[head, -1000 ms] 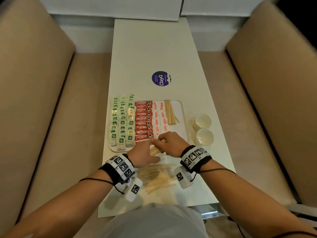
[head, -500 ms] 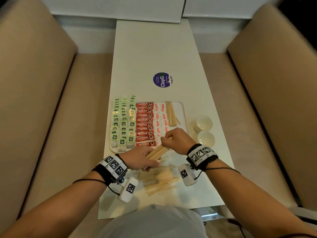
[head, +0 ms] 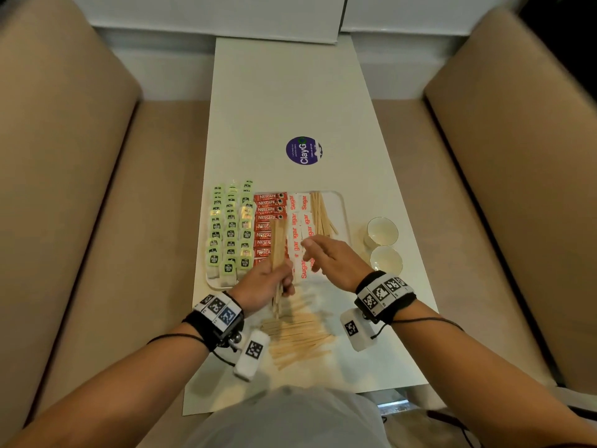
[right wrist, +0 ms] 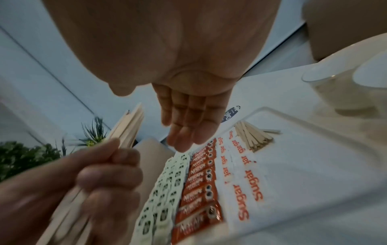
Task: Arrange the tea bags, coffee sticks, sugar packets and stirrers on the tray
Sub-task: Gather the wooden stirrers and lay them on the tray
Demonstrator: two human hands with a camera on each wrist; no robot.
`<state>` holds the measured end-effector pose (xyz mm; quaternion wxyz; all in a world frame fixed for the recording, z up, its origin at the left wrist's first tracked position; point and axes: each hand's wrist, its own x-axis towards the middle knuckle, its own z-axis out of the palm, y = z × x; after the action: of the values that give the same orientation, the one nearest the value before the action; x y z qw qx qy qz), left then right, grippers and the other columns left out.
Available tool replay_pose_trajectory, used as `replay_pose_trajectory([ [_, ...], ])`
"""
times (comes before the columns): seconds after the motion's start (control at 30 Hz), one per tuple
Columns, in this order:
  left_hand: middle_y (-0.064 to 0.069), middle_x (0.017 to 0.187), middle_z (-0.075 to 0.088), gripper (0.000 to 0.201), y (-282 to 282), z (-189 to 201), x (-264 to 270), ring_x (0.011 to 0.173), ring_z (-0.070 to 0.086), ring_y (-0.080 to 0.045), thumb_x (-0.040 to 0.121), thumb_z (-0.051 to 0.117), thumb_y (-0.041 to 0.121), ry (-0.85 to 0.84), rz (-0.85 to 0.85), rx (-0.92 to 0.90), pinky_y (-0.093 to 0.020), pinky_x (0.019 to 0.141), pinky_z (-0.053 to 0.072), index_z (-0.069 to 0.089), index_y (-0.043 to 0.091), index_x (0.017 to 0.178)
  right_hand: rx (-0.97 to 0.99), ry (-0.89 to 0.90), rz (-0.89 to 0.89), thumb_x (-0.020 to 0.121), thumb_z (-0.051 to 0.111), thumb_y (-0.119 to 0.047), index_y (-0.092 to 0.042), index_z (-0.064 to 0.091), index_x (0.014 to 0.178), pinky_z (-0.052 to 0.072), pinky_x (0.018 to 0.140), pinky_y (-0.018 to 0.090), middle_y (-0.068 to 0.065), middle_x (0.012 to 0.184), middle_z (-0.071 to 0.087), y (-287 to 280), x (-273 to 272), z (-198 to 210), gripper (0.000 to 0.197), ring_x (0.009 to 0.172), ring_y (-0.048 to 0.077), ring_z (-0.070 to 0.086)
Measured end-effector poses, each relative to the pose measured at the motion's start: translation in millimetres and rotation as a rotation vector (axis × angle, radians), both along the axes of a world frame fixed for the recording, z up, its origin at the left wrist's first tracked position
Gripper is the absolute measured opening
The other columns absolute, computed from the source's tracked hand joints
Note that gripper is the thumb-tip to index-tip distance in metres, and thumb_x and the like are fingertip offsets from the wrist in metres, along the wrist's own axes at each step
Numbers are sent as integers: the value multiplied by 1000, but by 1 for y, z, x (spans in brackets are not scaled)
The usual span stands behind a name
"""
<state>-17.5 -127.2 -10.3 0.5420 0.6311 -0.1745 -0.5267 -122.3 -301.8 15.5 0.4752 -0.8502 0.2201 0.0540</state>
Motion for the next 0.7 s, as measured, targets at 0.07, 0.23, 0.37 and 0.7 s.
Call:
replay_pose_trajectory([
  [0.07,0,69,51,23,-4,-1,9,71,56,-22,108,41,25,21,122,-34,-35,70,50,51,14,90,-101,63,143,104,44,-50,-19,73,102,56,80,38,-2,92,73,4,-8,-7,42,81,16,69],
  [0.23,-4,71,54,30,-19,-1,13,69,60,-20,108,40,25,99,314,-57,-33,68,51,53,10,85,-147,124,521,101,57,-36,-23,75,119,50,87,23,-7,114,76,37,-25,-19,29,93,6,69],
  [0.37,-9,75,52,25,-27,-5,2,66,59,-20,107,45,26,169,309,-94,-31,65,52,58,10,94,-175,60,498,101,59,-28,-22,67,133,39,80,19,4,117,74,47,-22,-18,33,90,17,64],
  [0.7,-3,68,55,21,-23,-3,6,68,60,-23,107,43,26,114,325,-125,-40,73,51,59,13,102,-169,70,479,99,61,-32,-24,76,118,39,74,15,-6,110,76,36,-25,-18,26,80,1,60],
])
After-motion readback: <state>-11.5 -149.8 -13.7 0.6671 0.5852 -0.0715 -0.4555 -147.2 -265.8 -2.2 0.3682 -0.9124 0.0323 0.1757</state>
